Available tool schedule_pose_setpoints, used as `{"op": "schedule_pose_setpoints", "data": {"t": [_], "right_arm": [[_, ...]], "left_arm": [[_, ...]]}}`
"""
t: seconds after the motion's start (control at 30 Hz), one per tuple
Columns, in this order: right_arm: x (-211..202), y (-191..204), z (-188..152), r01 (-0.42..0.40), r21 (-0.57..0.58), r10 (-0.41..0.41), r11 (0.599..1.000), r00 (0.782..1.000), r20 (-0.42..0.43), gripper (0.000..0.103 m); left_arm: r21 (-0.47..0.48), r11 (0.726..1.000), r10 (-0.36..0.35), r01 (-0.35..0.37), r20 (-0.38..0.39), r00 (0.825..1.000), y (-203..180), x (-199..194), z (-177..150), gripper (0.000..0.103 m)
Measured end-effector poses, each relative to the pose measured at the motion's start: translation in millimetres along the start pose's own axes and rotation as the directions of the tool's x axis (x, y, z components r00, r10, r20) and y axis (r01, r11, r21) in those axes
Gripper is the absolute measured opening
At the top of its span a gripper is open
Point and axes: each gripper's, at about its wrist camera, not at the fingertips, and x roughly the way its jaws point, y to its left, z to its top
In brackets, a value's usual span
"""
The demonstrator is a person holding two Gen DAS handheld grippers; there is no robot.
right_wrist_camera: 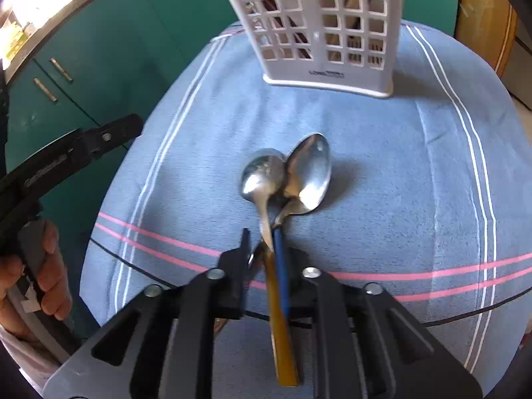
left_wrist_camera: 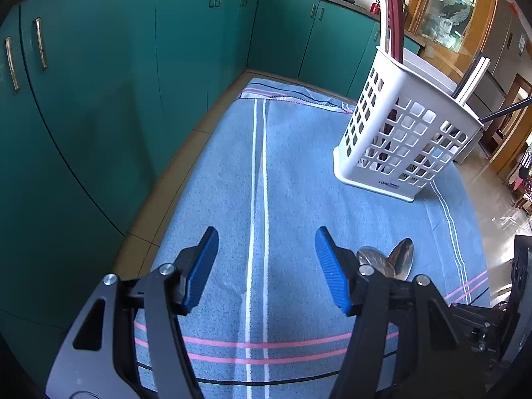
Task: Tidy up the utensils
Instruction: 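Lower the right tool and close it on the gold-handled spoon, then lower the open left tool around the silver spoon while the right tool holds its spoon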
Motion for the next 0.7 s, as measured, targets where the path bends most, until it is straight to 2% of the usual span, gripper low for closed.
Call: {"op": "schedule_pose_setpoints", "data": {"t": [0.13,0.2,0.27,0.33,0.4,0.47,0.6,0.7], "right_arm": [[-3.7,-11.7,-2.3,-0.047,0.027,0.046,0.999,0.999,0.013,0.007],[-7.8,-15.1,-3.0,-0.098,0.045,0.096,0.994,0.995,0.036,0.007],[-22.0,-21.1,-4.0,-0.141,0.051,0.137,0.989,0.988,0.07,0.007],[-39.3,-29.1,-2.5,-0.149,0.056,0.142,0.987,0.983,0.116,0.007],[-58.2,-43.5,-4.4,-0.124,0.076,0.111,0.989,0.981,0.16,0.007],[-72.9,-61.3,-6.8,-0.045,0.118,0.022,0.992,0.982,0.187,0.007],[-79.5,-99.3,-15.3,0.056,0.216,-0.092,0.975,0.983,0.161,0.007],[-73.7,-110.6,-20.6,0.133,0.243,-0.168,0.961,0.977,0.131,0.007]], "left_arm": [[0.001,1.0,0.002,-0.002,0.0,1.0,-1.8,1.3,-1.5,0.06],[0.003,1.0,0.002,-0.002,0.0,1.0,-2.8,-0.1,-2.2,0.061],[0.009,1.0,0.002,-0.002,-0.003,1.0,-5.3,0.2,-3.0,0.061],[0.016,1.0,-0.001,0.001,-0.007,1.0,-9.4,1.7,-3.5,0.061],[0.028,1.0,-0.007,0.008,-0.014,1.0,-14.5,3.2,-4.6,0.061],[0.038,0.999,-0.014,0.015,-0.02,1.0,-19.6,5.2,-6.1,0.061],[0.062,0.998,-0.025,0.027,-0.035,0.999,-32.4,11.2,-9.2,0.061],[0.081,0.996,-0.033,0.036,-0.04,0.999,-40.3,13.3,-10.3,0.061]]}}
